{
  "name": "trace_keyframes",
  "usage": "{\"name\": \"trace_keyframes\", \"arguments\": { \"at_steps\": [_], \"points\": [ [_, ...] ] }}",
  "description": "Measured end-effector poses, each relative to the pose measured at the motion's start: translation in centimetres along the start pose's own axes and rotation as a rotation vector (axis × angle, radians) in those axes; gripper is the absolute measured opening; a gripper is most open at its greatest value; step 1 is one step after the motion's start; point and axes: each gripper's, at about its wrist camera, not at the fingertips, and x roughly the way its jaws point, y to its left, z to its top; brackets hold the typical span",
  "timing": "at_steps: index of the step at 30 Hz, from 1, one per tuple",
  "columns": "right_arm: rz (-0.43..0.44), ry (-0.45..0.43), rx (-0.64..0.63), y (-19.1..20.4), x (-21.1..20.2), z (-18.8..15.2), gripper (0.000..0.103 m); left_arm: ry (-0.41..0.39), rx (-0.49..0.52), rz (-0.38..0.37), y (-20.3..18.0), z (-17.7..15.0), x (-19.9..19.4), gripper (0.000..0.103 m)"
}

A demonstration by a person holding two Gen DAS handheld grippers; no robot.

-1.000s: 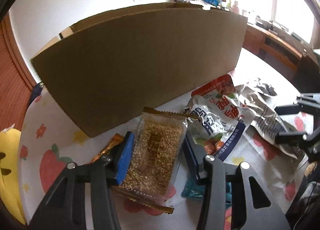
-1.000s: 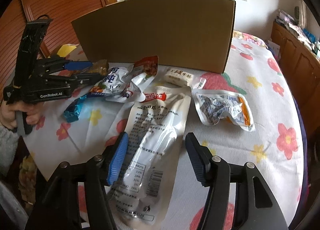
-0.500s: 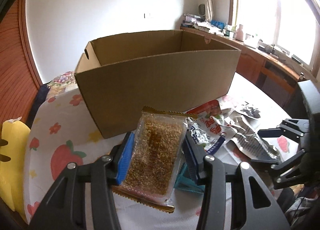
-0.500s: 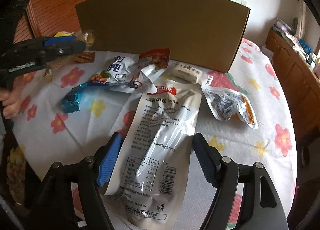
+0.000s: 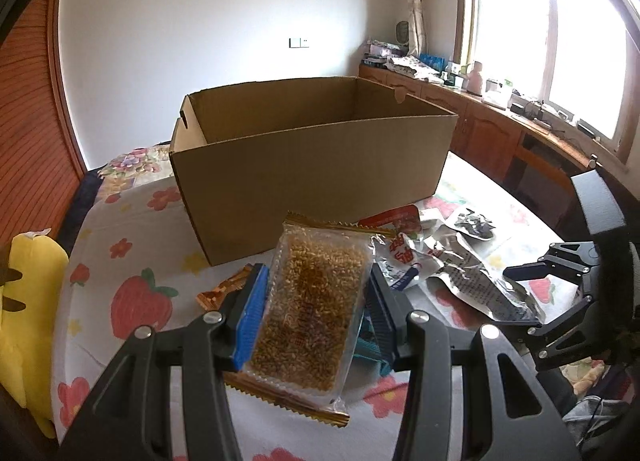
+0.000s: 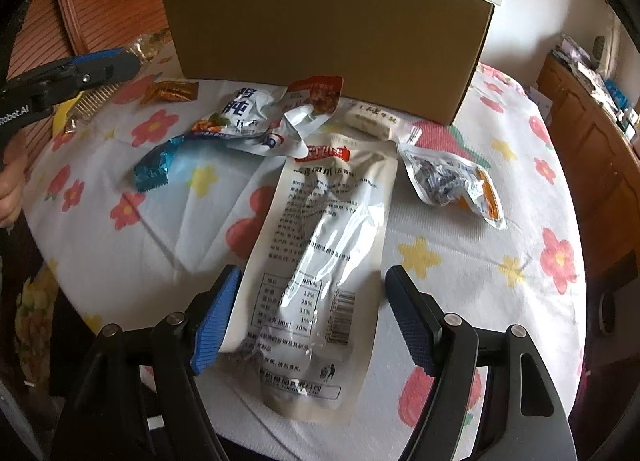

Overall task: Organize snacks
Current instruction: 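Lift both packets and carry them over the cardboard box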

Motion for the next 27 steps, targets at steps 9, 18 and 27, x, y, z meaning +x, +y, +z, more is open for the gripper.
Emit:
{"name": "trace_keyframes", "arguments": {
  "at_steps": [9, 18, 27],
  "points": [
    [0.013, -0.010, 0.013, -1.0, -0.7, -0.8, 0.064, -0.021, -0.002, -0.004, -1.1, -0.6, -1.4, 0.047],
    [0.042, -0.081, 0.073, -1.9, -3.0, -1.9, 0.053, -0.030, -0.009, -0.009, -1.8, -1.1, -2.1, 0.047],
    [0.030, -0.109, 0.061, -1.9, -4.2, -2.1, 0.040, -0.031, 0.002, -0.010, -2.9, -1.3, -2.4, 0.047]
  ]
}}
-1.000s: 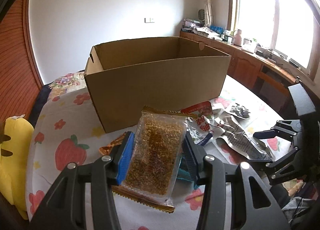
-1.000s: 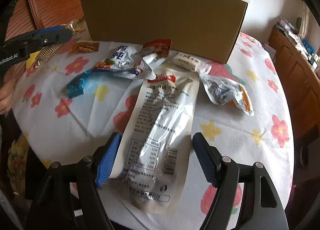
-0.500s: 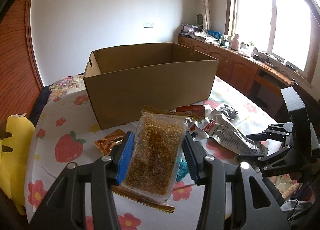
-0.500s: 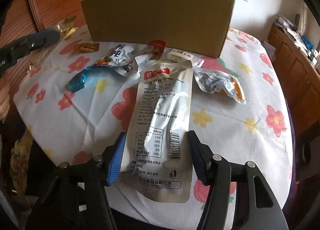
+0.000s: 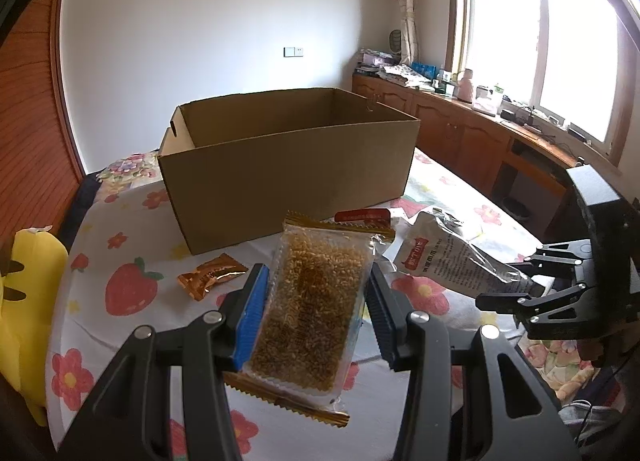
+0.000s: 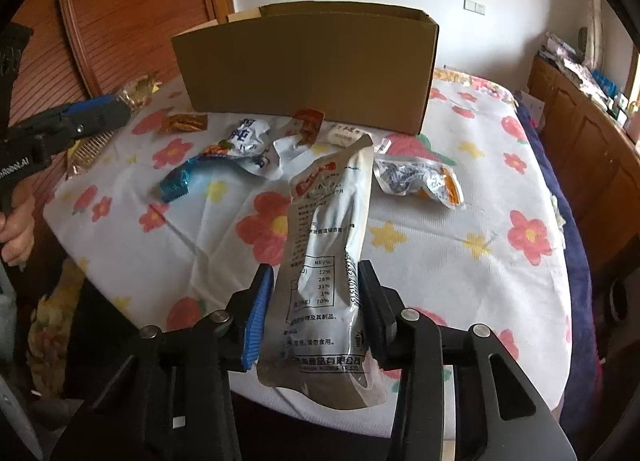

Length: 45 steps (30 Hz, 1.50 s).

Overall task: Organize snacks
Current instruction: 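Lift both packets and carry them over the cardboard box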

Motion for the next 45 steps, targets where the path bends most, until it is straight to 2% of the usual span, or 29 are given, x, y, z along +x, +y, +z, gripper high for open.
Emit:
{"name": "trace_keyframes", "arguments": {
  "at_steps": [5, 12, 21, 29, 37, 45],
  "points": [
    [0.022, -0.010, 0.036, -0.6, 0.1, -0.6, 0.037, -0.003, 0.001, 0.004, 0.0, 0.1, -0.2, 0.047],
    [0.060, -0.072, 0.045, -0.7, -2.2, -0.1, 0.037, -0.025, -0.012, 0.012, 0.0, 0.5, -0.5, 0.047],
    [0.042, -0.145, 0.046, -1.6, -4.9, 1.2, 0.037, -0.074, -0.020, 0.031, 0.1, 2.3, -1.6, 0.047],
    [0.039, -0.224, 0.006, -2.2, -7.3, 4.3, 0.038, -0.181, -0.034, 0.081, 1.2, 5.3, -3.1, 0.047],
    [0.048, -0.285, -0.038, -2.2, -8.4, 8.1, 0.038, -0.222, -0.009, 0.121, 3.0, 8.8, -3.6, 0.047],
    [0.060, -0.327, -0.096, -2.0, -7.7, 12.7, 0.038, -0.242, 0.022, 0.162, 4.2, 11.6, -2.2, 0.047]
  ]
}}
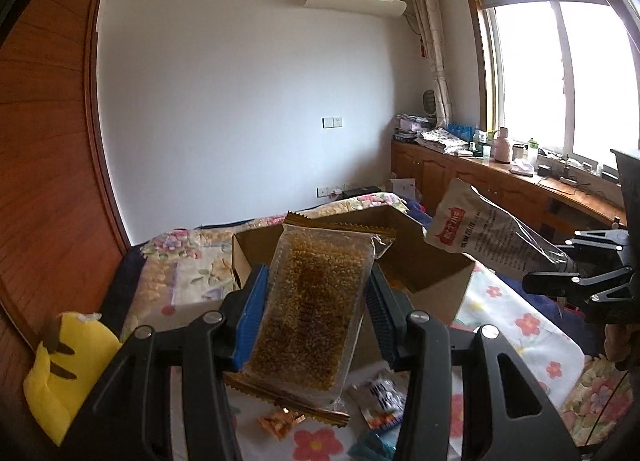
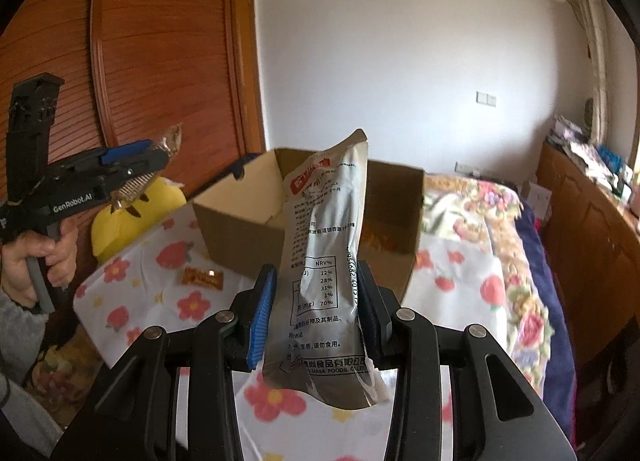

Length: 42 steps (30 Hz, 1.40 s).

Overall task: Organize snacks
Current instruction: 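Lift both packets and carry them over the cardboard box, then open the left tool to drop the granola pack into the box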

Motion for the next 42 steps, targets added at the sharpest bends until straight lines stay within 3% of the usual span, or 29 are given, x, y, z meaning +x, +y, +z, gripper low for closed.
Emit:
{"name": "trace_keyframes", "arguments": {
  "at_steps": [13, 24, 42],
  "points": [
    [0.032, -0.006, -0.061, -1.0, 7.7, 5.4, 0.038, 0.007, 0.011, -0.005, 1.9, 1.9, 8.4, 0.047],
    [0.019, 0.049, -0.064, -3.2, 15.2, 6.6, 0.038, 0.070, -0.025, -0.042, 3.3, 1.3, 15.4, 0.047],
    [-0.003, 0.137, -0.066, -3.6, 20.1, 5.0, 0.039, 0.154, 0.006, -0.033, 1.8, 0.8, 17.8, 0.049]
  ]
}}
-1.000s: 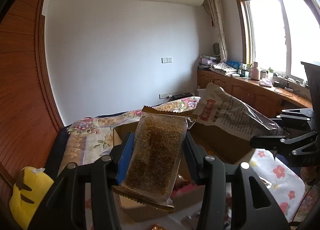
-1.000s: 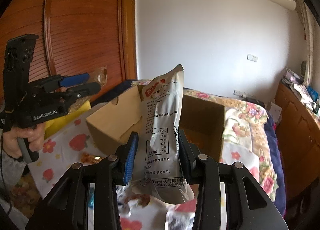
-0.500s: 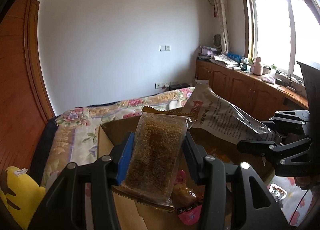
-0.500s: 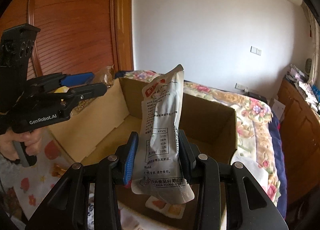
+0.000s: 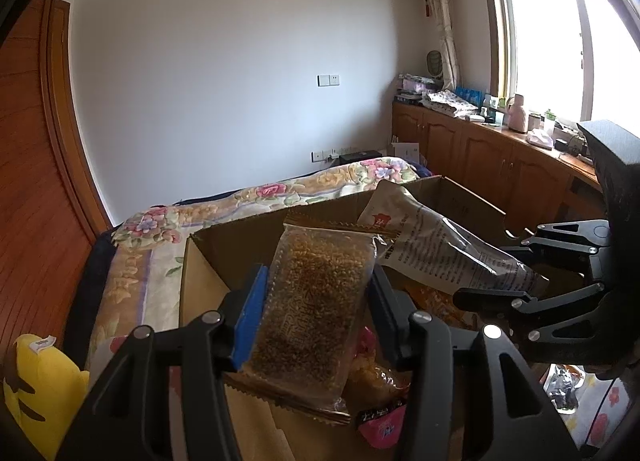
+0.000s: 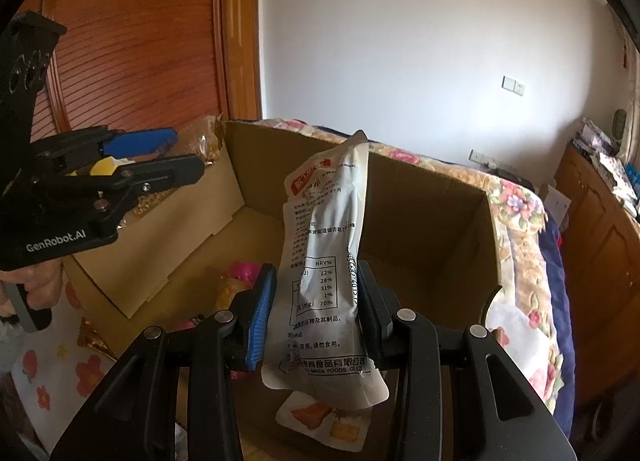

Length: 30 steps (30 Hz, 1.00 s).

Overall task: Organize snacks
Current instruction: 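Open the left tool to drop the granola pack into the box, then open the right tool to drop the white pouch into the box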

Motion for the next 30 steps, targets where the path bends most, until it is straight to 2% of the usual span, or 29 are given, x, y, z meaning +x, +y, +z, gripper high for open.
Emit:
{"name": "trace_keyframes", "arguments": {
  "at_steps": [4, 10, 16, 21, 30],
  "points": [
    [0.008, 0.010, 0.010, 0.2, 0.5, 0.0, 0.039, 0.023, -0.014, -0.001, 0.4, -0.1, 0.0, 0.053],
    [0.013, 0.021, 0.030, -0.3, 0.8, 0.1, 0.040, 0.015, -0.011, 0.024, 0.2, 0.2, -0.8, 0.053],
    [0.020, 0.046, 0.043, -0.4, 1.5, -0.1, 0.047, 0.006, -0.006, 0.036, 0.0, 0.1, -2.2, 0.053],
    [0.013, 0.070, 0.054, -0.6, 1.5, -0.3, 0.057, 0.007, 0.001, 0.043, -0.3, -0.4, -3.5, 0.053],
    [-0.007, 0.058, 0.060, 0.1, 0.0, -0.4, 0.061, 0.015, 0.014, 0.061, -0.4, -1.9, -6.0, 0.053]
  ]
}}
